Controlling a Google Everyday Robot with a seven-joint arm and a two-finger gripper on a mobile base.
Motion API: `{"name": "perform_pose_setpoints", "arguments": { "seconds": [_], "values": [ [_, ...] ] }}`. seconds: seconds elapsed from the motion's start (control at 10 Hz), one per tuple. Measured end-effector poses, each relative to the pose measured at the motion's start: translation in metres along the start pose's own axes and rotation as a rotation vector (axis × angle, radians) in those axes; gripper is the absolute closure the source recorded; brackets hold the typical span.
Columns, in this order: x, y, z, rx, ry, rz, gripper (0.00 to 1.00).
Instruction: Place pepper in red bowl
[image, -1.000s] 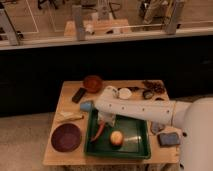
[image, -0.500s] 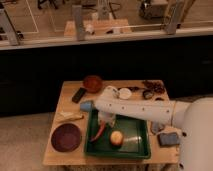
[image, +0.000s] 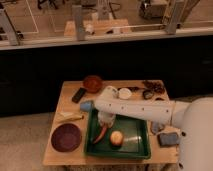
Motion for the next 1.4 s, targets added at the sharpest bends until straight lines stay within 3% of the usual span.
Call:
{"name": "perform_pose_setpoints", "arguments": {
  "seconds": [0.3, 0.5, 0.7, 0.9, 1.1, 1.4],
  "values": [
    [-0.001, 0.001, -0.005, 0.033, -0.034, 0.015, 0.66],
    [0.007, 0.017, -0.026, 0.111, -0.064, 0.087, 0.66],
    [0.017, 0.042, -0.063, 0.229, -0.086, 0.157, 0.66],
    [0.020, 0.053, -0.106, 0.293, -0.083, 0.184, 0.70],
    [0.031, 0.052, -0.143, 0.293, -0.056, 0.245, 0.91],
    [0.072, 0.024, -0.154, 0.274, -0.004, 0.297, 1.00]
  ]
}}
